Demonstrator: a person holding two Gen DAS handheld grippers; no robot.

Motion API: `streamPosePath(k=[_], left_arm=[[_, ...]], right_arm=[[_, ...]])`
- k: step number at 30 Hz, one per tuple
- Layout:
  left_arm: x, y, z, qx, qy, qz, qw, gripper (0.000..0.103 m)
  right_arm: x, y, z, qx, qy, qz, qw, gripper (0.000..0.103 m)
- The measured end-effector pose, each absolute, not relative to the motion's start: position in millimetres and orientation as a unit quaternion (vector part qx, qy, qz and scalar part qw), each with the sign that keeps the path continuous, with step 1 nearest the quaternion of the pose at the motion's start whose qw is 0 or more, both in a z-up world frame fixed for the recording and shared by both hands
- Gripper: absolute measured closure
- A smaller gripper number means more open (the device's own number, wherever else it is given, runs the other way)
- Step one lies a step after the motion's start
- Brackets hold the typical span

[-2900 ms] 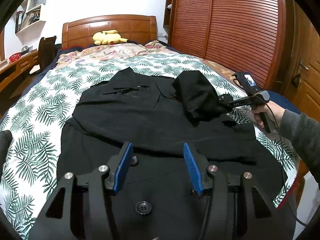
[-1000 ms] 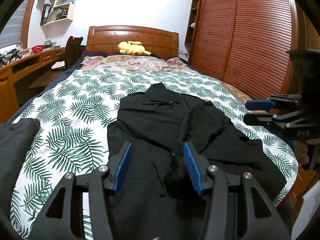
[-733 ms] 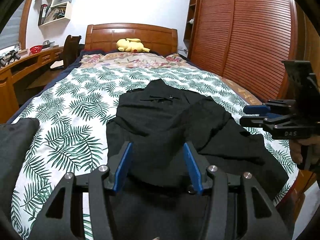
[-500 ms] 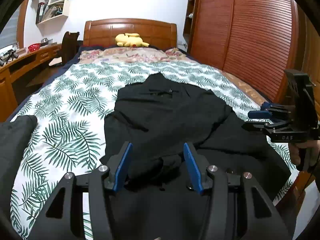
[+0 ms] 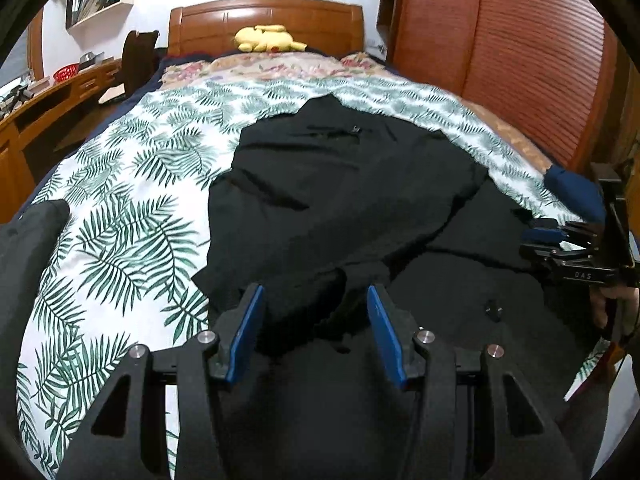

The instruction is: Fold large clothes

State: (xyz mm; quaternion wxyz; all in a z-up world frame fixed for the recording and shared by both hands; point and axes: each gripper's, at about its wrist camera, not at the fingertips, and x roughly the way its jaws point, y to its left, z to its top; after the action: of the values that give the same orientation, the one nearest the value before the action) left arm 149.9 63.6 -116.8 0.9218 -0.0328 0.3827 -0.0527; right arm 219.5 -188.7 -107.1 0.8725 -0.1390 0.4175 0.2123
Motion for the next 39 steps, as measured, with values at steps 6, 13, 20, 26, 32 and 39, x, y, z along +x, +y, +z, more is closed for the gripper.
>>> streamPosePath(k=[6,13,20,26,32,39], left_arm=[[154.8,69.7,-125.1,-0.034,0.394,-0.030,0.918,0.051],[154.0,85.0,-126.9,-0.045,0.395,-0.006,0.917,0.051],[154.1,85.0,-128.5,-0.049,0.389,-0.018,0.920,0.051],[156.3,81.0,-129.8,-0.042,0.396,-0.027,0.917,0.097],[136.8,77.9,-107.3,-0.047,0.367,-0.042,0.928,0.103],[95.6,61.3,-93.0,-0.046,0.342,-0.066,0.936,0.103]], right_arm=[[221.5,-205.9,-126.7,-0.101,0.423,0.219,0.874,0.050],[214.9,-206.0,-132.9,-0.098,0.401,0.216,0.885,0.049],[213.0,-209.0,-135.1,-0.090,0.390,0.219,0.890,0.049],[213.1,-208.0,-135.5,-0.088,0.387,0.220,0.891,0.049],[210.5,-209.9,-136.0,-0.081,0.384,0.224,0.892,0.048],[209.6,-209.6,-136.0,-0.079,0.383,0.226,0.892,0.048]])
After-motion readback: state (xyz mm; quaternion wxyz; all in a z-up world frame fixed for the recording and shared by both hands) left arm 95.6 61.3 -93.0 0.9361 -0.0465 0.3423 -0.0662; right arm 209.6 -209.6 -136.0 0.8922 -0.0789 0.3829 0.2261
